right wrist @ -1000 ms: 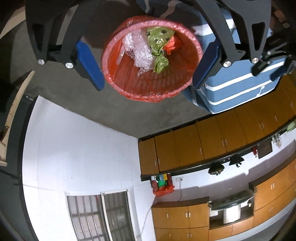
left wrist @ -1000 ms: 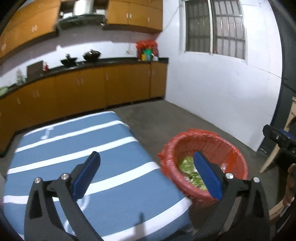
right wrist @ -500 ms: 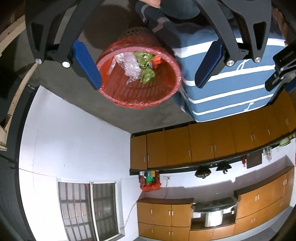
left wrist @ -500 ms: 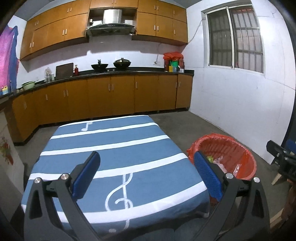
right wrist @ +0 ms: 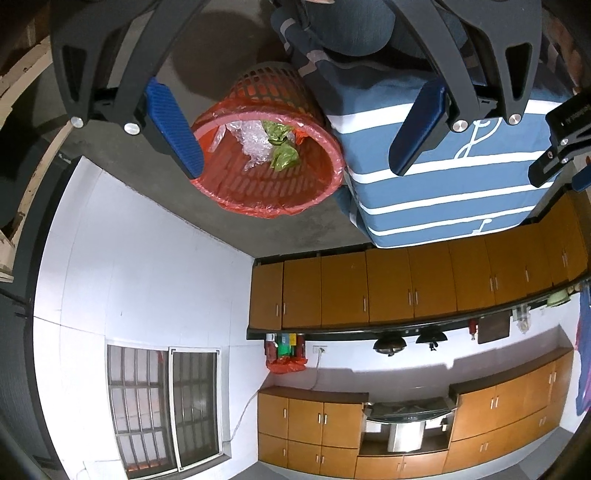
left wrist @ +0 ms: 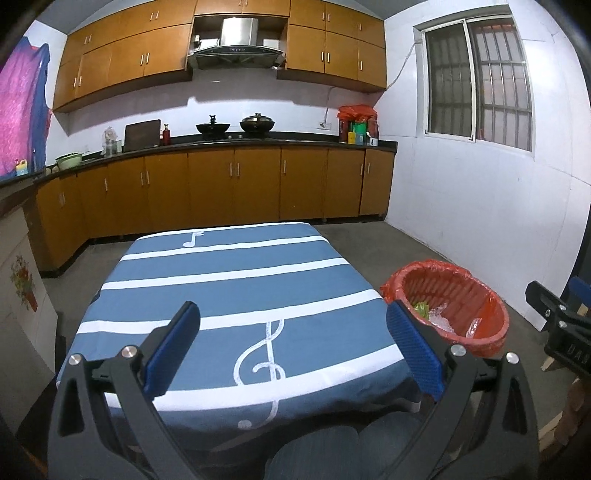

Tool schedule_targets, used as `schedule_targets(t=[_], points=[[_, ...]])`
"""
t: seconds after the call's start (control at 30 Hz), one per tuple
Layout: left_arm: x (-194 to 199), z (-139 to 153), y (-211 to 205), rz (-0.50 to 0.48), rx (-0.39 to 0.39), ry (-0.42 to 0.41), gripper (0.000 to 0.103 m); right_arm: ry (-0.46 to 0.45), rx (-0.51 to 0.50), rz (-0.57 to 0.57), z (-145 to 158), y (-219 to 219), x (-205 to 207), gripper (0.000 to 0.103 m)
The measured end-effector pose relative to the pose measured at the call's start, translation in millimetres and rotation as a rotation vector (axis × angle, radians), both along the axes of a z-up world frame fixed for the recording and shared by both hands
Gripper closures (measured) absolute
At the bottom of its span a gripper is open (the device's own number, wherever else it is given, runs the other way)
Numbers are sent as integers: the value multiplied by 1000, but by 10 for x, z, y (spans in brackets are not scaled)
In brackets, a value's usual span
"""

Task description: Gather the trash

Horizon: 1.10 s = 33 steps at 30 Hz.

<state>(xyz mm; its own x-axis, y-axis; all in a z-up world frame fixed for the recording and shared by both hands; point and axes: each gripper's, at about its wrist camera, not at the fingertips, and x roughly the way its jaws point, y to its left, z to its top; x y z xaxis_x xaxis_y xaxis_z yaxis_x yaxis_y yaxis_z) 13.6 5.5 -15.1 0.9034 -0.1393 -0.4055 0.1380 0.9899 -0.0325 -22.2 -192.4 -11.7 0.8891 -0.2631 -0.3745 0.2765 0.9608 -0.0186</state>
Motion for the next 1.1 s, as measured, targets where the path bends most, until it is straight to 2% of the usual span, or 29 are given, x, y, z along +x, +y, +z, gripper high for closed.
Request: schedule_targets(t=[0.5,1.1], points=[[-277,20,51,25,5,-22,4,-14,-43,-59,-28,134,-205,3],[-316,-9,-14,61,25,-32,4,-1,-49,-89,-62,124,-202,3]])
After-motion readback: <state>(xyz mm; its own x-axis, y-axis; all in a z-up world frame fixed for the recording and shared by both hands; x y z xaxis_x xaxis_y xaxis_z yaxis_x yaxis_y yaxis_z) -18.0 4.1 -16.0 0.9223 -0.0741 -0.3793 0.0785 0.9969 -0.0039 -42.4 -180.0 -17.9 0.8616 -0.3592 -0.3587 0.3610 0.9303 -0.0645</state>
